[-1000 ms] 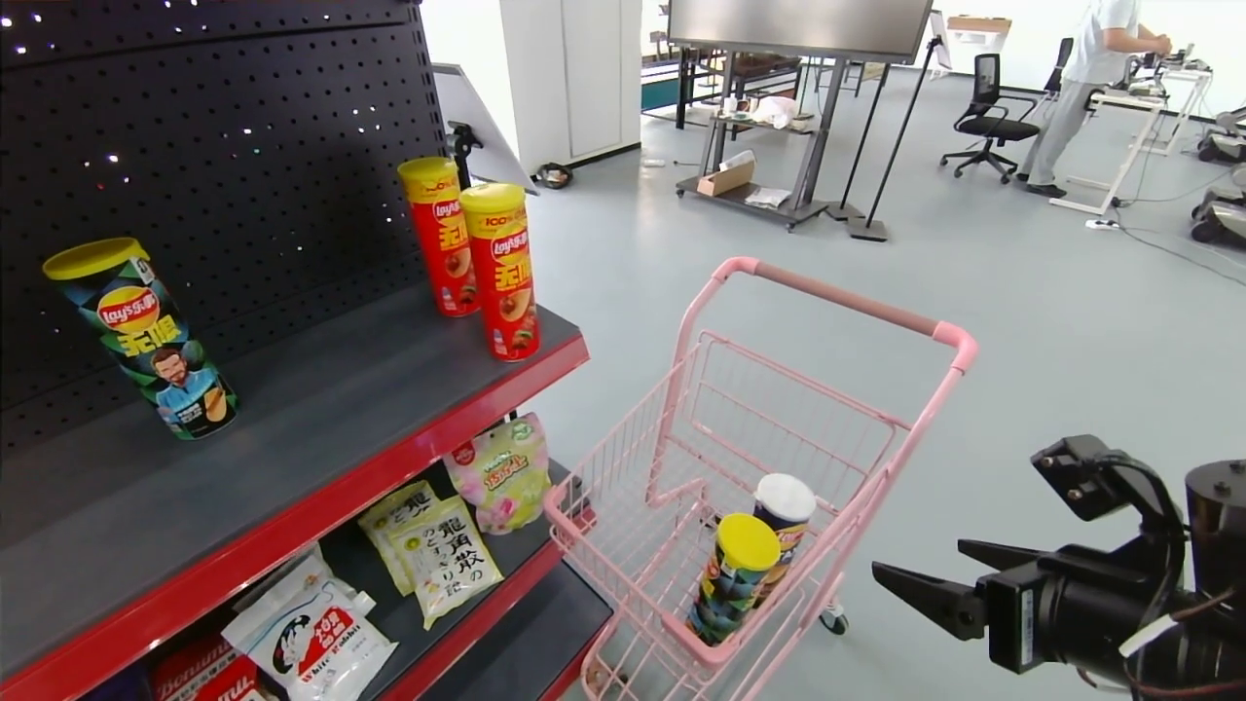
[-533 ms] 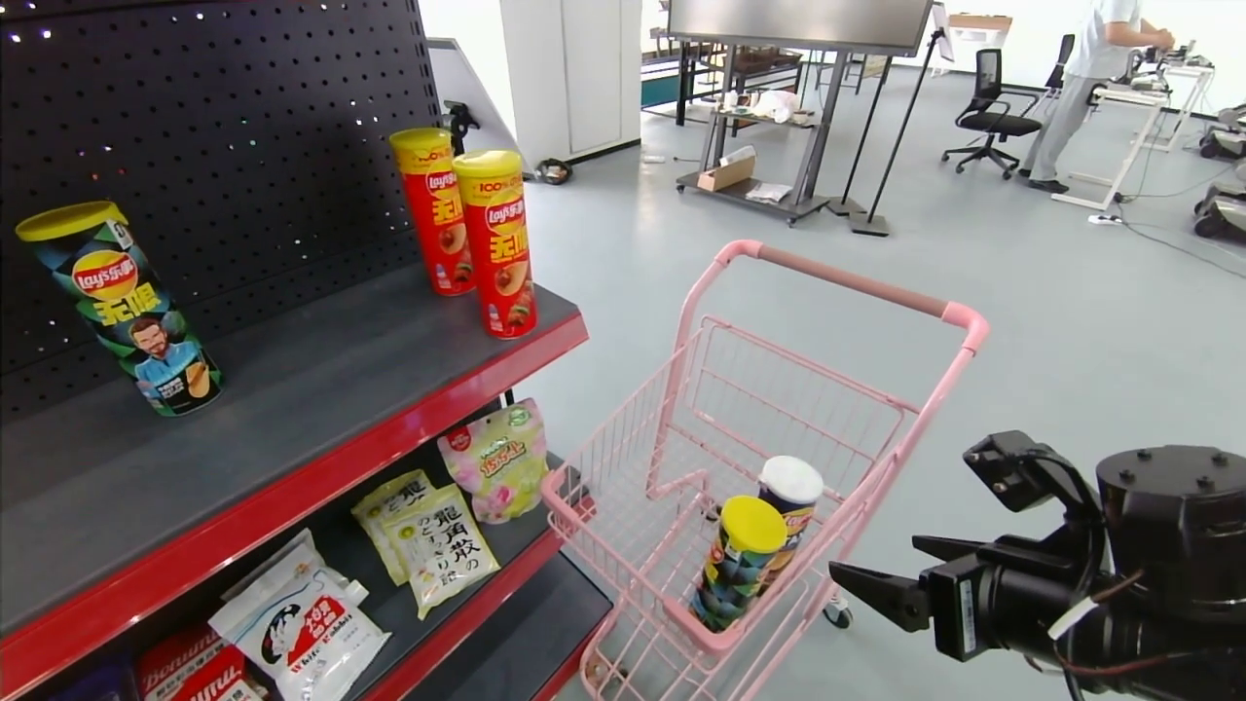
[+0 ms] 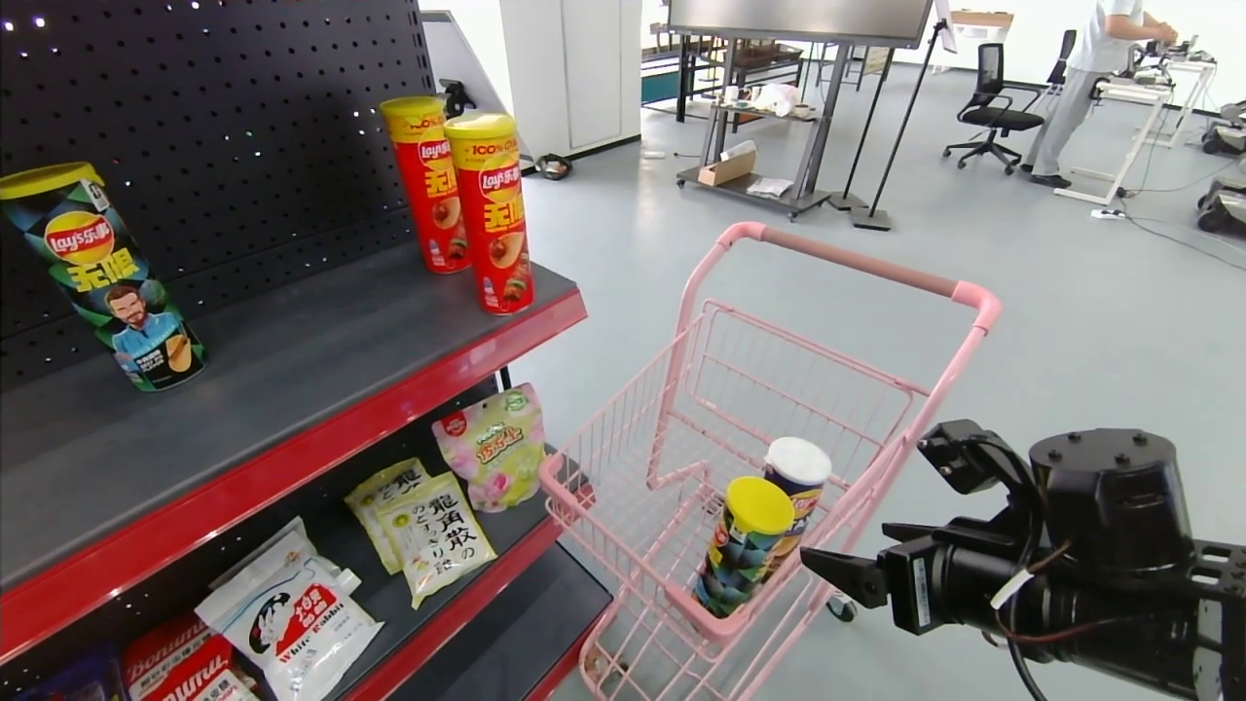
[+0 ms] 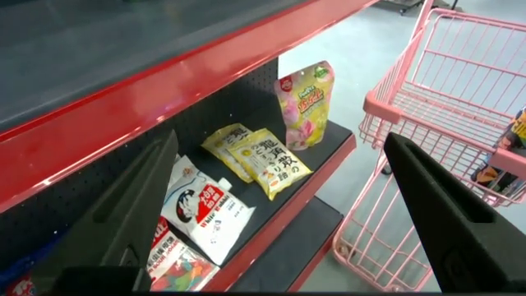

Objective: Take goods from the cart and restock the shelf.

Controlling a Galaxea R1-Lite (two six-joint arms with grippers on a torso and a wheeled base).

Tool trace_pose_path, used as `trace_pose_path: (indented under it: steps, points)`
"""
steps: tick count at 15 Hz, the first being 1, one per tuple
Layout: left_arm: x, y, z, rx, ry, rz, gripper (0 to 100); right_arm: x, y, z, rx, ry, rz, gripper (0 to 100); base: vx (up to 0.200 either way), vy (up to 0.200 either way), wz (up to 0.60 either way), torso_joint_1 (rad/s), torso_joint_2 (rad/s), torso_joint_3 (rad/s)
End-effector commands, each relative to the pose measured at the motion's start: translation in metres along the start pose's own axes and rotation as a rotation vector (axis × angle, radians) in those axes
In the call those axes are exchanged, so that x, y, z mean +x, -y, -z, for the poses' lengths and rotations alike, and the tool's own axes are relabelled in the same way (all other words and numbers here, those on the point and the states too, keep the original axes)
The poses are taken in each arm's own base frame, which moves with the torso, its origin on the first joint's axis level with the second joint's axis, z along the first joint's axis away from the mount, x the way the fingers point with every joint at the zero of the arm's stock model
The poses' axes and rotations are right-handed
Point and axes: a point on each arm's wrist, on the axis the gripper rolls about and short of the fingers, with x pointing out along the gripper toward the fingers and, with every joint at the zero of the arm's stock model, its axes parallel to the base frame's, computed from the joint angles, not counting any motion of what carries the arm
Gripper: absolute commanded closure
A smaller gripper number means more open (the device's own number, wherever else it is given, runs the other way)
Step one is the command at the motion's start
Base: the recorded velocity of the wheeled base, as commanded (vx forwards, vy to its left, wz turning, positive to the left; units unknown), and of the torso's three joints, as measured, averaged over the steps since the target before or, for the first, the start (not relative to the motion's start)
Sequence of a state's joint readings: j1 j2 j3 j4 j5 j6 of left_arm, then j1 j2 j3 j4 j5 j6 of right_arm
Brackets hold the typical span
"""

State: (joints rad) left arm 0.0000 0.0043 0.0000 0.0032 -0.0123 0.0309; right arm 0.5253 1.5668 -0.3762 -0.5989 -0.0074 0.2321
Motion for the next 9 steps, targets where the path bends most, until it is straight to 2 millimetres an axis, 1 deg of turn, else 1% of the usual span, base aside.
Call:
trace_pose_path:
  steps: [1,3,4,7,9]
  points:
    - [0.0,0.0,0.0,0.0,0.0,0.0,0,0.008,-0.002,-0.004,-0.002,-0.003,-0.003,0,0.0,0.0,0.0,0.0,0.0,0.0]
    - [0.0,0.0,0.0,0.0,0.0,0.0,0,0.014,-0.006,-0.008,-0.003,-0.002,-0.013,0,0.0,0.0,0.0,0.0,0.0,0.0]
    - [0.0,0.0,0.0,0.0,0.0,0.0,0,0.017,-0.008,-0.007,-0.006,-0.011,-0.017,0,0.0,0.0,0.0,-0.09,0.28,0.178]
    - [0.0,0.0,0.0,0.0,0.0,0.0,0,0.022,-0.012,-0.004,-0.017,-0.031,-0.028,0,0.0,0.0,0.0,-0.17,0.46,0.3]
    - [0.0,0.0,0.0,0.0,0.0,0.0,0,0.028,-0.012,-0.004,-0.024,-0.028,-0.029,0,0.0,0.0,0.0,-0.1,0.32,0.193]
